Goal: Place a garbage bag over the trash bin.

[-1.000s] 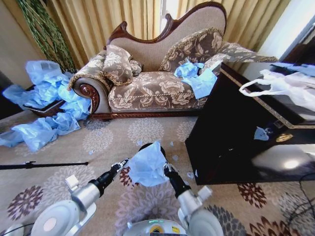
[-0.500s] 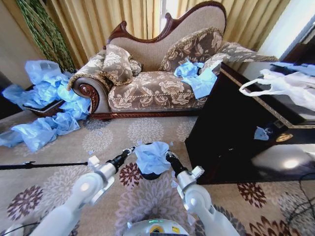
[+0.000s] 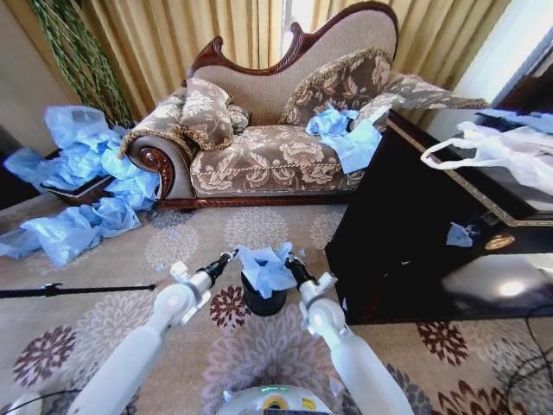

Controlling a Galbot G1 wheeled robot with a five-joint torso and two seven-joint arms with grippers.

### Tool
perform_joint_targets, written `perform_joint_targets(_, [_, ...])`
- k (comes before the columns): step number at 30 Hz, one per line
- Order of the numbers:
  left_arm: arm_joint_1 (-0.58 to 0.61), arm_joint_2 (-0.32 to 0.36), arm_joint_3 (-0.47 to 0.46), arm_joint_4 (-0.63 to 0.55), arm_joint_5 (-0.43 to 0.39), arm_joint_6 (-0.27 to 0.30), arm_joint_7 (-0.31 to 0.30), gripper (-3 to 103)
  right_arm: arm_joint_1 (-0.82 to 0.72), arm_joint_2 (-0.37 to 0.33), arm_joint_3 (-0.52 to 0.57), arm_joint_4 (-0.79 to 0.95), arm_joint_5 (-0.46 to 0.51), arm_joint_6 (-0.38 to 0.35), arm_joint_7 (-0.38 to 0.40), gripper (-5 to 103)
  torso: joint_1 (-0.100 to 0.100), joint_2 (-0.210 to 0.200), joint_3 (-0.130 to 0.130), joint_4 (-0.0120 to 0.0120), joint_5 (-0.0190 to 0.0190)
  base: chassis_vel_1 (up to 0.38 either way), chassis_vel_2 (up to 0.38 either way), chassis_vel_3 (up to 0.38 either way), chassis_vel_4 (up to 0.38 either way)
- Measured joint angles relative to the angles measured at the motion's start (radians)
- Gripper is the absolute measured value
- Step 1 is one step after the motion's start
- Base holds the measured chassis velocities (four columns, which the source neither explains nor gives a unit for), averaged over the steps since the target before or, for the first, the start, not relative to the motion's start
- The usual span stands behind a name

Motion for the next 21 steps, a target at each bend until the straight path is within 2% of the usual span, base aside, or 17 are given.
perform_joint_targets(3, [-0.042, -0.018, 0.023, 0.081, 0.028, 0.0, 0.004, 0, 0.082, 0.044, -0.002, -0.12, -0.02, 0.018, -0.015, 0, 0.0, 0.0, 0.0, 0.0004, 0.0, 0.0, 0.0, 0.0, 0.0])
perform_joint_targets(6, [-0.046, -0.022, 0.027, 0.099, 0.042, 0.0, 0.008, 0, 0.1, 0.052, -0.002, -0.14, -0.021, 0.02, -0.016, 0, 0.0, 0.0, 0.0, 0.0005, -0.0003, 0.0, 0.0, 0.0, 0.0])
perform_joint_targets(8, [-0.057, -0.057, 0.035, 0.164, 0.086, -0.005, 0.01, 0, 0.186, 0.087, -0.002, -0.258, -0.049, 0.039, -0.031, 0, 0.0, 0.0, 0.0, 0.0003, -0.0004, 0.0, 0.0, 0.0, 0.0])
perform_joint_targets(21, [-0.075, -0.093, 0.03, 0.248, 0.134, -0.011, -0.001, 0, 0.26, 0.126, -0.004, -0.465, -0.118, 0.062, -0.067, 0, 0.0, 0.0, 0.0, 0.0003, -0.0001, 0.0, 0.0, 0.0, 0.0])
